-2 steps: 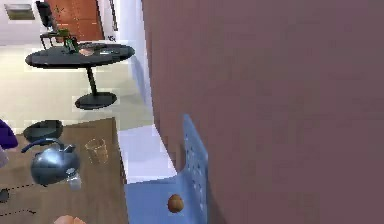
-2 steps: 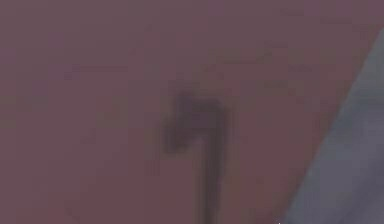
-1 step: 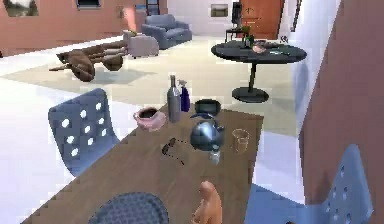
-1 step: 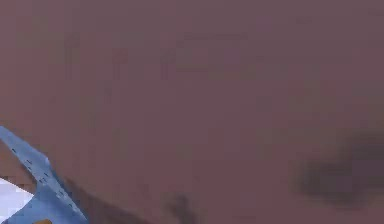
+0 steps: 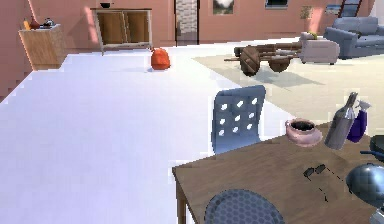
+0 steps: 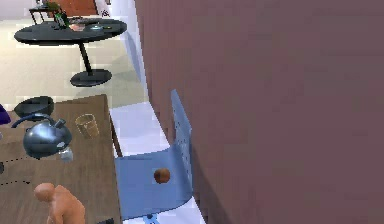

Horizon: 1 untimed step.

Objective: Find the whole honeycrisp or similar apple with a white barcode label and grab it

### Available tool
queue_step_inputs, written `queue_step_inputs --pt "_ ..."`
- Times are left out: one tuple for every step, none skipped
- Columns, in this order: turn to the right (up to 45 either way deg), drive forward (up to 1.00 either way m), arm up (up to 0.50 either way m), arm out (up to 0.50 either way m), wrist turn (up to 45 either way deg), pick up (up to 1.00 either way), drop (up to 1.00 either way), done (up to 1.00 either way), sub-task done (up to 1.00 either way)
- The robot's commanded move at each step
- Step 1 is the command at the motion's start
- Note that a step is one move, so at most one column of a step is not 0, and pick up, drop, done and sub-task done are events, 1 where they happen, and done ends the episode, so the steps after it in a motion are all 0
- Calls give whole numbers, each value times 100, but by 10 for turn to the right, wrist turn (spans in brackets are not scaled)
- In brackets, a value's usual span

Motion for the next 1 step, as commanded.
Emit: queue_step_inputs --pt "0 0 50 0 0 0 0 0 0"
